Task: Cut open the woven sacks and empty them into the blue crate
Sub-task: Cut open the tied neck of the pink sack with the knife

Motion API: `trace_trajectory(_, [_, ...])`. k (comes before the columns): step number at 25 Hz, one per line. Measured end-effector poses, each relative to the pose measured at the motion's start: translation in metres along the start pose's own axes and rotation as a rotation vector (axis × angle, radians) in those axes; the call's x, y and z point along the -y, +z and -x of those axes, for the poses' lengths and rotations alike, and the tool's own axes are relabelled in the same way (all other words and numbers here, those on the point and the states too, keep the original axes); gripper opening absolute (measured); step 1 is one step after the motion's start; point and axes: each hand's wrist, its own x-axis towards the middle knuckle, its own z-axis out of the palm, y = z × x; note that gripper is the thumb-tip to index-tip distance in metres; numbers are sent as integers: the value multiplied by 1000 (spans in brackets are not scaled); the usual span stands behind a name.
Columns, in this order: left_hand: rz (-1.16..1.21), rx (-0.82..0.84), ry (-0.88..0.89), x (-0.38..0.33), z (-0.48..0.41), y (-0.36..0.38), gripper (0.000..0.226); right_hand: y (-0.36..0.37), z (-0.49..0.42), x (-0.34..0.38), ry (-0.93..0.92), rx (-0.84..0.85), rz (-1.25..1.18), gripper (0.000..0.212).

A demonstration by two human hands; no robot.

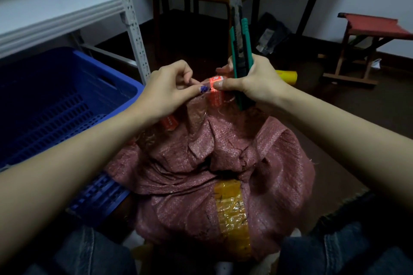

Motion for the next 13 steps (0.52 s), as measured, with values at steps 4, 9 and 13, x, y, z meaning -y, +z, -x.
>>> trace_trajectory(4, [-117, 9, 137, -4, 1, -2, 8, -3, 1, 5, 24, 11, -2, 38])
trace_trajectory(9, [-317, 60, 83, -12, 6, -3, 23, -3, 1, 3, 55, -19, -4, 39])
trace_trajectory(13, [-354, 76, 114, -15, 8, -2, 24, -5, 1, 2, 73, -7, -18, 39])
